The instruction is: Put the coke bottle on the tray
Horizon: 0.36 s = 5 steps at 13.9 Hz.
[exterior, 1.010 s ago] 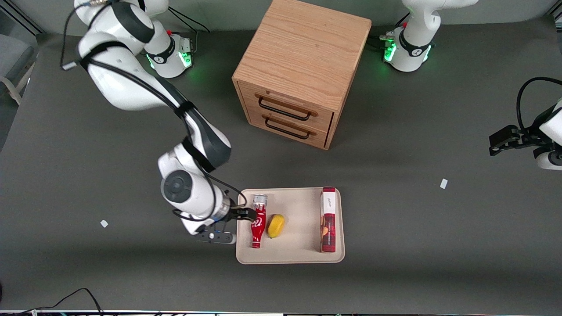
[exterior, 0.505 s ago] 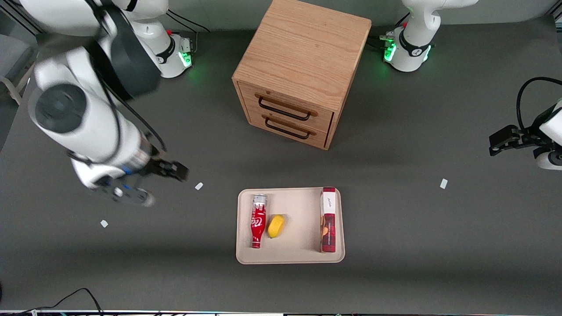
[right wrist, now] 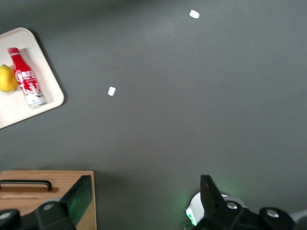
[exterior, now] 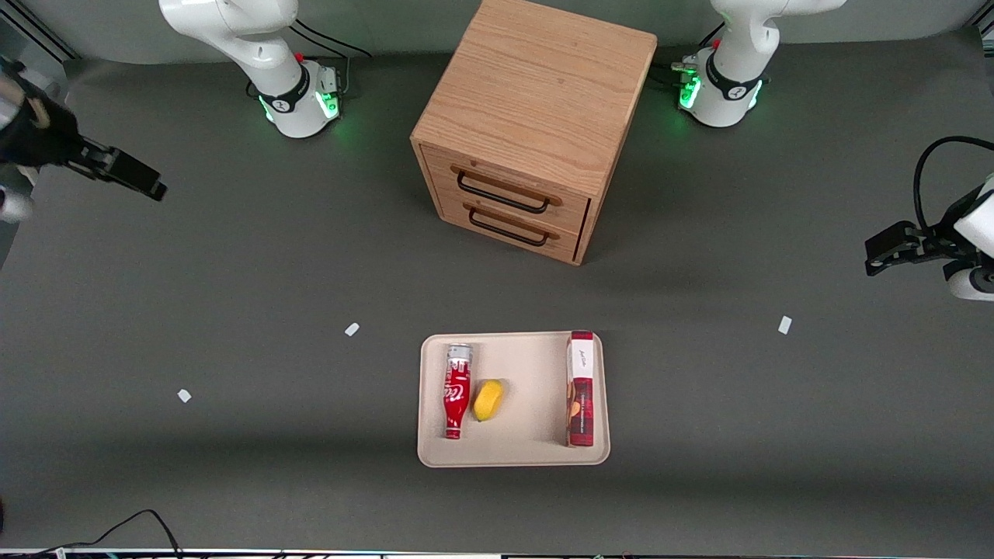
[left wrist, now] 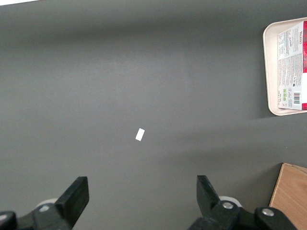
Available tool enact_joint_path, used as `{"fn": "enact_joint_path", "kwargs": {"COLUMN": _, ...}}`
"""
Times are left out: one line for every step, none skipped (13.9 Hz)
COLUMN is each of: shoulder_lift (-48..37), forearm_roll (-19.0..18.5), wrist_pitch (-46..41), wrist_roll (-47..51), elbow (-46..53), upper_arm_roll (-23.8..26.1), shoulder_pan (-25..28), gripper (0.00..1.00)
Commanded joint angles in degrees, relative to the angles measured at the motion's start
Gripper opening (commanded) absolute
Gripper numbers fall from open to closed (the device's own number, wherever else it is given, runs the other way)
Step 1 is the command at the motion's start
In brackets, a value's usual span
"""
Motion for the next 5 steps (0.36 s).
{"fn": "enact_joint_path", "kwargs": {"shoulder_lift": -9.0, "forearm_roll": 1.2, "wrist_pitch": 5.6, "wrist_roll": -0.5, "elbow": -13.8, "upper_arm_roll": -0.4, "shoulder_pan": 0.7, "gripper": 1.00}}
{"fn": "enact_joint_path", "kwargs": {"shoulder_lift": -8.7, "forearm_roll": 1.1, "wrist_pitch": 5.4, "wrist_roll": -0.8, "elbow": -12.9, "upper_arm_roll": -0.4, "shoulder_pan": 0.9, "gripper": 1.00}}
{"fn": "enact_joint_path", "kwargs": {"shoulder_lift": -7.9, "forearm_roll": 1.2, "wrist_pitch": 5.1, "wrist_roll": -0.8, "elbow": -11.3, "upper_arm_roll": -0.5, "shoulder_pan": 0.9, "gripper": 1.00}}
{"fn": "enact_joint_path", "kwargs": {"shoulder_lift": -6.7, "forearm_roll": 1.3, "wrist_pitch": 4.9, "wrist_roll": -0.7, "elbow": -10.3, "upper_arm_roll": -0.7, "shoulder_pan": 0.8, "gripper": 1.00}}
{"fn": "enact_joint_path", "kwargs": {"shoulder_lift": -6.5, "forearm_roll": 1.3, "wrist_pitch": 4.9, "wrist_roll": -0.5, "elbow": -10.0, "upper_arm_roll": -0.9, "shoulder_pan": 0.8, "gripper": 1.00}}
